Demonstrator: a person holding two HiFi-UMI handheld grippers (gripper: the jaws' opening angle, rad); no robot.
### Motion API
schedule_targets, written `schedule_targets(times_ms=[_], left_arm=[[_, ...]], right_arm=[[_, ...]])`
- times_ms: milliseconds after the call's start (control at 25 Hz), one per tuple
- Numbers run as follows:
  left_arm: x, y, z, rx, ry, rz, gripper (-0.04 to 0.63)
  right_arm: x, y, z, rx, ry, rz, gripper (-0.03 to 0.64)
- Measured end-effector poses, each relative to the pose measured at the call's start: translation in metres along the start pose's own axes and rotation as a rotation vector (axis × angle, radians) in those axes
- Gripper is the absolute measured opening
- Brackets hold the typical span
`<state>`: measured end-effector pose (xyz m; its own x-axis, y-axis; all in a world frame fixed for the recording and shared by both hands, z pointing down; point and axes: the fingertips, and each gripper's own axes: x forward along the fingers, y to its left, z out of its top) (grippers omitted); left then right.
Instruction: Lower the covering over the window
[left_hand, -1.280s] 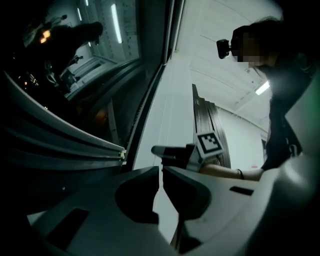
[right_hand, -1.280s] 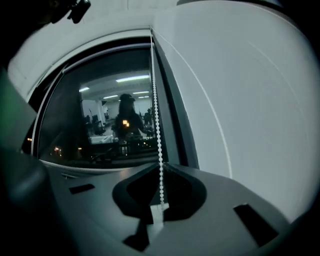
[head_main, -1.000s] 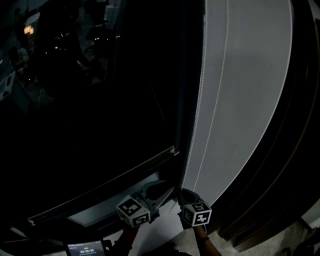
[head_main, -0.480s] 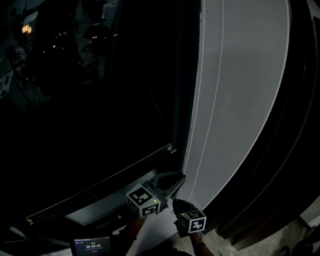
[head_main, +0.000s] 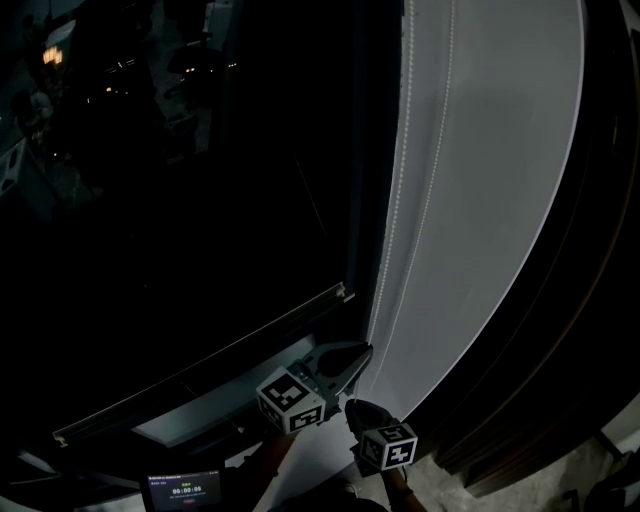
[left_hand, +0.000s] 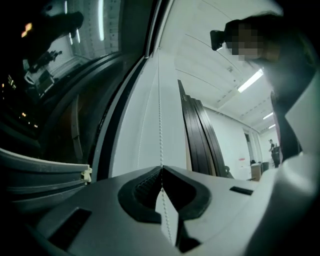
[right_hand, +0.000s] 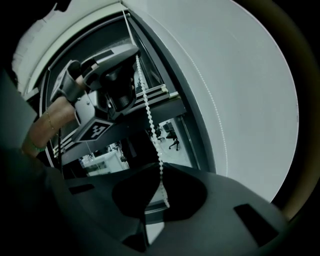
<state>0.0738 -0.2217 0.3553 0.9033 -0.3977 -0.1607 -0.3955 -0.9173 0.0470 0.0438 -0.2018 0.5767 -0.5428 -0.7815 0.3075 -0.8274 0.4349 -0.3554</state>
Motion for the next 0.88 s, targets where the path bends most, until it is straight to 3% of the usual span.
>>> schedule_targets(times_ms=[200, 320, 440, 520, 600, 680, 880], left_arm=[[-0.010, 0.022, -0.008, 0.049, 0.053, 0.082, 0.004], [-0.018, 0.034, -0.054, 0.061, 0.207, 0.102, 0.003], [-0.036, 0.038, -0.126, -0.037, 0.365, 0.118, 0.003], [-0.050, 0.036, -0.165, -0.115, 0.413, 0.135, 0.003], [-0.060, 0.029, -0.194, -0.146, 0.465, 0.133, 0.002], [-0.064, 0.023, -0.213, -0.151, 0.505, 0.124, 0.002], [-0.062, 0.019, -0.218, -0.173, 0.507, 0.120, 0.002]], right_arm=[[-0.011, 0.005, -0.008, -0.085, 0.057, 0.004, 0.023], [-0.022, 0.008, 0.015, -0.101, 0.008, 0.004, 0.024], [-0.036, 0.015, 0.059, -0.106, -0.095, 0.031, 0.025], [-0.047, 0.021, 0.091, -0.111, -0.166, 0.055, 0.049], [-0.055, 0.035, 0.124, -0.130, -0.221, 0.101, 0.083], [-0.060, 0.052, 0.161, -0.192, -0.279, 0.140, 0.098], [-0.062, 0.090, 0.246, -0.362, -0.408, 0.186, 0.100]])
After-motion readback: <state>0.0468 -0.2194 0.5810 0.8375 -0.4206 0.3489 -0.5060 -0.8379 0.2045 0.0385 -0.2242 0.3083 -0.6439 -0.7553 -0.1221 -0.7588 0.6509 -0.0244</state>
